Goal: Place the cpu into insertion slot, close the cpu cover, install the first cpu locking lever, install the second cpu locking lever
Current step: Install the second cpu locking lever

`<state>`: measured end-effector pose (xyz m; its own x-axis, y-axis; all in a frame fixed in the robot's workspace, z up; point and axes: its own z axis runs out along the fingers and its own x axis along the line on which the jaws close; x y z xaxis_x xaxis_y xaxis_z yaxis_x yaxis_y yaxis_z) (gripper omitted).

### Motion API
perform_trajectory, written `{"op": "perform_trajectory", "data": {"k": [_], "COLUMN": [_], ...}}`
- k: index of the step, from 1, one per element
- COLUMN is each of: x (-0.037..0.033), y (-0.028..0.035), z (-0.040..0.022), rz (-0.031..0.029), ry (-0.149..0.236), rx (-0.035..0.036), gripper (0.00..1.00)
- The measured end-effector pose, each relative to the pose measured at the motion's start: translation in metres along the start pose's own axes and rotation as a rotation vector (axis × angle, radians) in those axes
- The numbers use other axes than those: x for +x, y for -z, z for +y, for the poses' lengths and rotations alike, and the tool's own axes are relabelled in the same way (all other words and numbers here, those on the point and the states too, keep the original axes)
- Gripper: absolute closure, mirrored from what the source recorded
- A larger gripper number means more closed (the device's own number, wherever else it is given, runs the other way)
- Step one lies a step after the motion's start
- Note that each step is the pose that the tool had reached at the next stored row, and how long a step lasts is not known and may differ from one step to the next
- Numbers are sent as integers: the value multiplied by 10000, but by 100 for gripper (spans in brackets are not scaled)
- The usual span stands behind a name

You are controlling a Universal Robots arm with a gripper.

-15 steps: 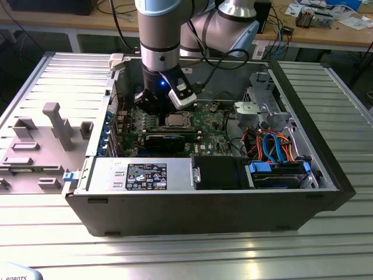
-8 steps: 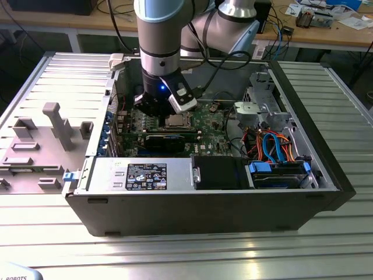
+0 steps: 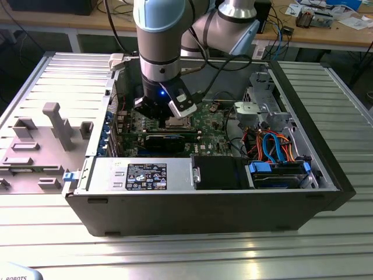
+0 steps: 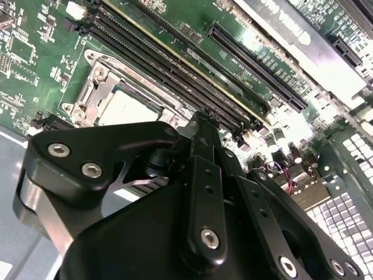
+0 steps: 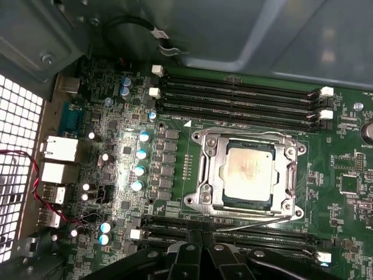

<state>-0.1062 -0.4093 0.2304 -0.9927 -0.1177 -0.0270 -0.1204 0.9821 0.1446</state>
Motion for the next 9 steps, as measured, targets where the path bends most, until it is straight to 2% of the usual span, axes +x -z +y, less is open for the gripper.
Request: {"op": "perform_trajectory", "data": {"k": [2,7,9], "x": [2,24,31], "y": [-22,-79,-98], "z": [-15,-47,-51], "rz": [-7,-51,-61], "ry": [-1,29,40], "rx": [-61,-469,-563], "gripper": [89,89,89]}}
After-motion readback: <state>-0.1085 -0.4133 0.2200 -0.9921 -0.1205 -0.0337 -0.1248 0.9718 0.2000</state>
